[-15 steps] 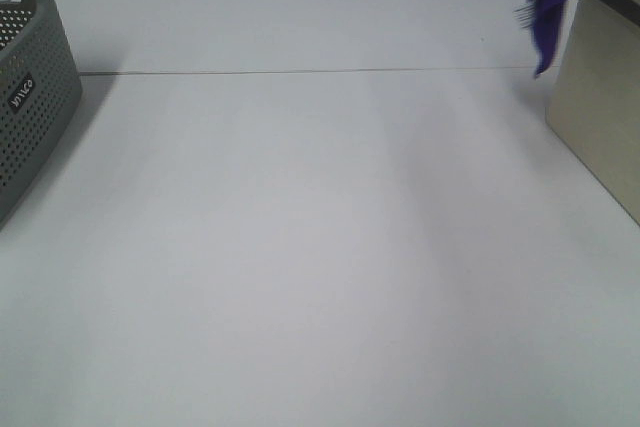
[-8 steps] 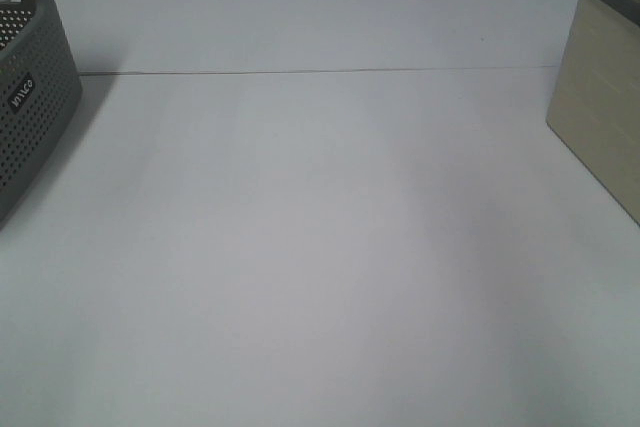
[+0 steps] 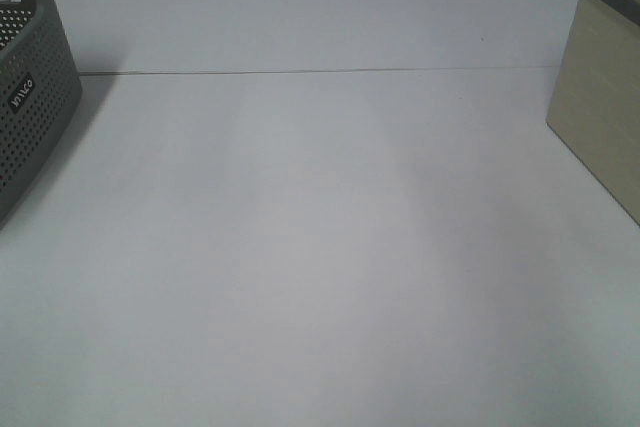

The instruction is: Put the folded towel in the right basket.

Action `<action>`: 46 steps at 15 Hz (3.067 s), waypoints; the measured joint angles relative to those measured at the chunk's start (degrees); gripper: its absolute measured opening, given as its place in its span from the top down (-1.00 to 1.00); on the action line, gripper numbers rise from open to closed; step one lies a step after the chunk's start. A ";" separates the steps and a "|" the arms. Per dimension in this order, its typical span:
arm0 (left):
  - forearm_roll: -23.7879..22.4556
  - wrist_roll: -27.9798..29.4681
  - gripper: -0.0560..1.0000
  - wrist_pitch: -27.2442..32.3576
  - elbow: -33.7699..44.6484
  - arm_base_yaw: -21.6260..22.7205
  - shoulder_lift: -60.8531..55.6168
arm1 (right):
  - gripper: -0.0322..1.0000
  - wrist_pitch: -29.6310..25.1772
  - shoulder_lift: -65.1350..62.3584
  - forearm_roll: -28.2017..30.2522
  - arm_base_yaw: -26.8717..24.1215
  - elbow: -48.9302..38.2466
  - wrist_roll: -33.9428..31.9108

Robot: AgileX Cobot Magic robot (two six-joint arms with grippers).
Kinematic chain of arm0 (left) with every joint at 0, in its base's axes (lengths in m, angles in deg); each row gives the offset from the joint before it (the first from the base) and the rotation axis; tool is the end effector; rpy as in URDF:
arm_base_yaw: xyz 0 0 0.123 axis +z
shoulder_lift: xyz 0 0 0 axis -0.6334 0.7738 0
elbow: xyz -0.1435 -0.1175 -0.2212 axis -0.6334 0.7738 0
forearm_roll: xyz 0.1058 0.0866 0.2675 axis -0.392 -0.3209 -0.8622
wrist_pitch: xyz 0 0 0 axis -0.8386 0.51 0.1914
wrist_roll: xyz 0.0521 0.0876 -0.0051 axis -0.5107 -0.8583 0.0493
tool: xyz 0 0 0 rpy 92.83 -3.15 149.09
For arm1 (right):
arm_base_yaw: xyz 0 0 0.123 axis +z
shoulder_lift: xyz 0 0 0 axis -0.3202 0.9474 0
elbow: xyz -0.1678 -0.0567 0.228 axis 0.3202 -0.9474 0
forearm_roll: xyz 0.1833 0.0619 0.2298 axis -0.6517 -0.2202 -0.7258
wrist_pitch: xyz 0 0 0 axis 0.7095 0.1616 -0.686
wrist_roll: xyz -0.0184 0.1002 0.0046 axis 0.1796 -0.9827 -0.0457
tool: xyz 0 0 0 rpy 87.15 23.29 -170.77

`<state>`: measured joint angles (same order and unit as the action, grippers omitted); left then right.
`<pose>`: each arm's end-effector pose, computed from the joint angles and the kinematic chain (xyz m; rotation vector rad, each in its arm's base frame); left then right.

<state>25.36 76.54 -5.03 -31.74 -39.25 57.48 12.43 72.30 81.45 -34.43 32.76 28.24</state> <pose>0.0451 -0.0048 0.2982 0.0986 2.0119 -0.0031 0.4881 -0.1303 0.3245 0.2631 2.6510 -0.0145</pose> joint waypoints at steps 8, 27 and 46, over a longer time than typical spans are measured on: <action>0.00 -0.06 -0.98 0.00 0.00 0.00 0.00 | -0.92 0.34 -2.35 -7.56 6.47 9.74 1.89; 0.00 -0.17 -0.98 0.00 0.00 0.00 0.00 | -0.92 2.06 -117.00 -2.29 10.26 -82.45 6.42; 0.00 -0.17 -0.98 0.00 0.00 0.00 0.00 | -0.92 6.76 -117.06 1.03 15.70 -92.59 -1.55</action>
<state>25.36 76.37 -5.03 -31.74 -39.25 57.48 19.19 -44.76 82.49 -18.73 -59.83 26.70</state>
